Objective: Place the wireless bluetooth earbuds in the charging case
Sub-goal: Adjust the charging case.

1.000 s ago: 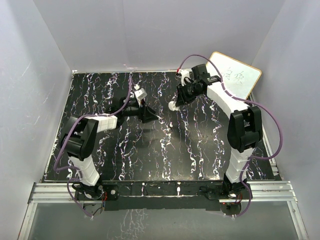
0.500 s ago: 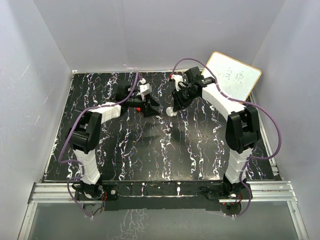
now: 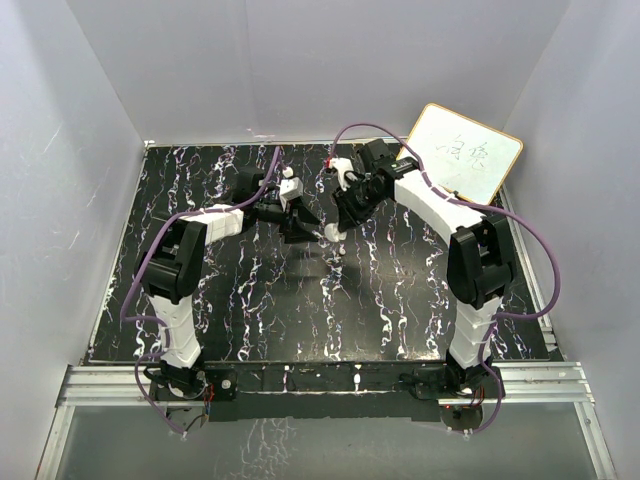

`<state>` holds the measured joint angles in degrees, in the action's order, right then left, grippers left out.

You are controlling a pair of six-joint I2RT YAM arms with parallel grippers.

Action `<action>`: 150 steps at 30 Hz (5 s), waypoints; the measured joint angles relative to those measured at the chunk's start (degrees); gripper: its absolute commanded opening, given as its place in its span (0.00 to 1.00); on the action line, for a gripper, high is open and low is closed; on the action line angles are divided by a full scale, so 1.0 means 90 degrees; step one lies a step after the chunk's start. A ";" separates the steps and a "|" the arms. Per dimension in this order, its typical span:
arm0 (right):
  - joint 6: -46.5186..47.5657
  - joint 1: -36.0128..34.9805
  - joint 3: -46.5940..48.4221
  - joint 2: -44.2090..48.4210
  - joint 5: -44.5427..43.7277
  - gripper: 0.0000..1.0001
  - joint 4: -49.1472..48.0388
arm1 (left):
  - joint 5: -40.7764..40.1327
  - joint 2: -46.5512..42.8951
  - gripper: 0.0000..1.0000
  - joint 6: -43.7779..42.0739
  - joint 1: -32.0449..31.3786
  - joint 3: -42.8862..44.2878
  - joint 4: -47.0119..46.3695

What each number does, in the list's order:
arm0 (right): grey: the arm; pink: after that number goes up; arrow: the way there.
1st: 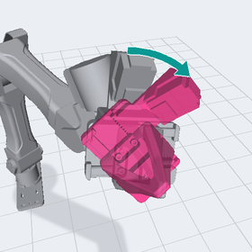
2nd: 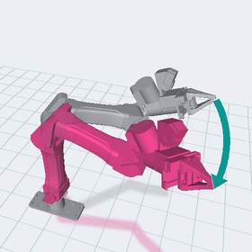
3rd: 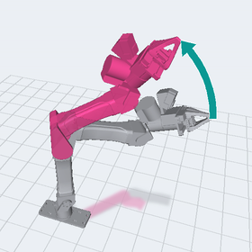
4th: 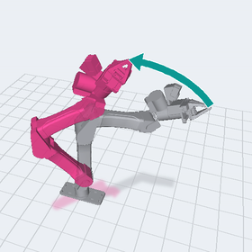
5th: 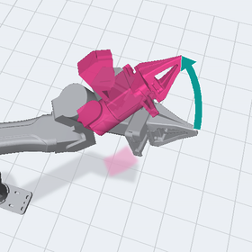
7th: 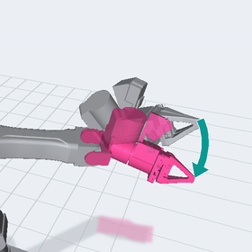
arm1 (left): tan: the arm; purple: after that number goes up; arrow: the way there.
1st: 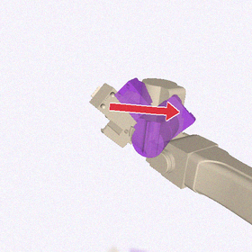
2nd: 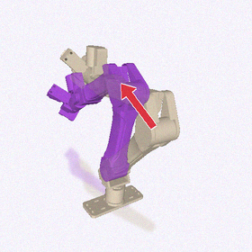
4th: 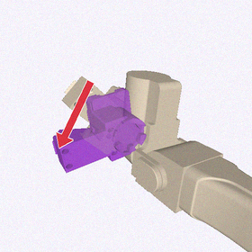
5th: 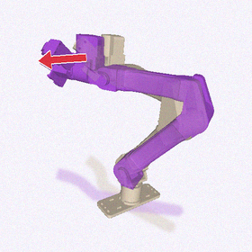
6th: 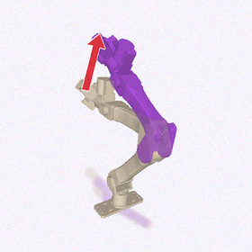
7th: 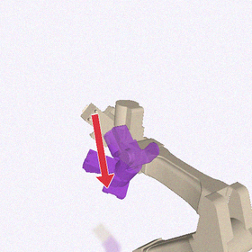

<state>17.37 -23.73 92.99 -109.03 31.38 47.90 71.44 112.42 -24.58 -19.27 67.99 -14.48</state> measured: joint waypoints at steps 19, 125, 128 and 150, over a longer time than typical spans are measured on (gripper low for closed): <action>0.0141 -0.0223 0.0206 -0.0012 0.0017 0.05 0.0170 | 0.0474 0.0075 0.50 -0.0126 -0.0083 0.0126 0.0049; -0.5085 0.0576 -0.5411 0.2800 0.1054 0.50 -0.9819 | -0.2625 -0.1812 0.00 0.4821 -0.0328 -0.3937 -0.8534; -0.5163 0.0379 -0.5418 0.2756 0.0988 0.49 -0.9877 | -0.2635 -0.1812 0.00 0.4818 -0.0328 -0.3937 -0.8534; -0.5467 -0.0223 -0.5782 0.2829 -0.1540 0.51 -0.8971 | -0.2725 -0.1809 0.00 0.4903 -0.0328 -0.3932 -0.8534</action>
<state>-31.83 -25.74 40.95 -83.57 17.52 -32.84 46.92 96.14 19.55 -22.22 32.60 -91.29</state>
